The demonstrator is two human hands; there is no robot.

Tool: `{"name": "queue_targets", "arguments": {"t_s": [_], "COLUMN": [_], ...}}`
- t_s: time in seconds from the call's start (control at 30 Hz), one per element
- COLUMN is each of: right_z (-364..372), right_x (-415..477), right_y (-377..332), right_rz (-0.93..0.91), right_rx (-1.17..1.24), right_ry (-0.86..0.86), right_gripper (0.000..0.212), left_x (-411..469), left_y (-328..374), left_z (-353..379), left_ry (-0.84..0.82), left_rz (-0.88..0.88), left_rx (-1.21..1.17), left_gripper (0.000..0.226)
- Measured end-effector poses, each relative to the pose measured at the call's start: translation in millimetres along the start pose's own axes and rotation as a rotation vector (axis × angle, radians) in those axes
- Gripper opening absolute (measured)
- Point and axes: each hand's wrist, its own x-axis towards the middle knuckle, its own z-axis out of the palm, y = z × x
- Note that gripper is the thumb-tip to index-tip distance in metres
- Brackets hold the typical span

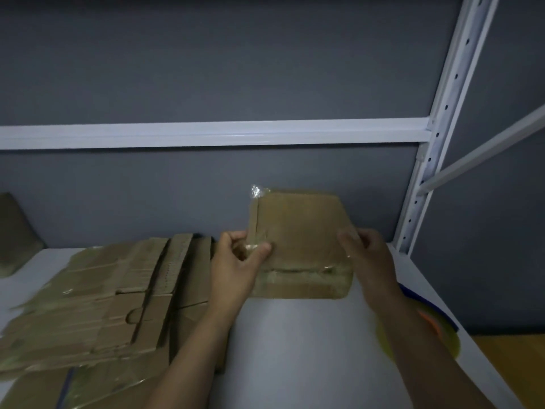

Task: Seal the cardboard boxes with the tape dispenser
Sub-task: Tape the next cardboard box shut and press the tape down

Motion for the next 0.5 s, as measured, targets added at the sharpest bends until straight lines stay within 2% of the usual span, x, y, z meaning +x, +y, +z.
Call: {"name": "queue_targets", "arguments": {"t_s": [0.07, 0.13, 0.2, 0.27, 0.33, 0.4, 0.5], "right_z": [0.6, 1.0, 0.3, -2.1, -9.0, -18.6, -24.9], "right_x": [-0.3, -3.6, -10.8, -18.2, -20.7, -18.4, -7.7], "right_y": [15.1, 31.6, 40.1, 43.9, 45.7, 47.3, 35.6], "right_rz": [-0.038, -0.063, -0.048, -0.007, 0.079, 0.136, 0.220], "right_rx": [-0.003, 0.010, -0.021, -0.038, -0.011, -0.023, 0.150], "right_ry": [-0.080, -0.145, -0.197, -0.242, -0.191, -0.061, 0.034], "right_gripper": [0.026, 0.035, 0.049, 0.045, 0.025, 0.021, 0.023], "left_x": [3.5, 4.4, -0.8, -10.1, -19.9, -27.4, -28.1], "left_y": [-4.4, -18.7, -35.9, -52.5, -63.9, -67.1, -52.9], "left_z": [2.1, 4.2, 4.3, 2.6, -3.2, -11.2, -22.9], "left_ry": [0.047, 0.026, -0.021, -0.045, -0.068, -0.090, -0.135], "left_rz": [-0.064, -0.098, -0.085, -0.086, -0.078, -0.046, -0.136], "left_rx": [0.042, 0.194, 0.284, 0.308, 0.301, 0.256, -0.029], "left_gripper": [0.053, 0.072, 0.065, 0.053, 0.044, 0.040, 0.056]}}
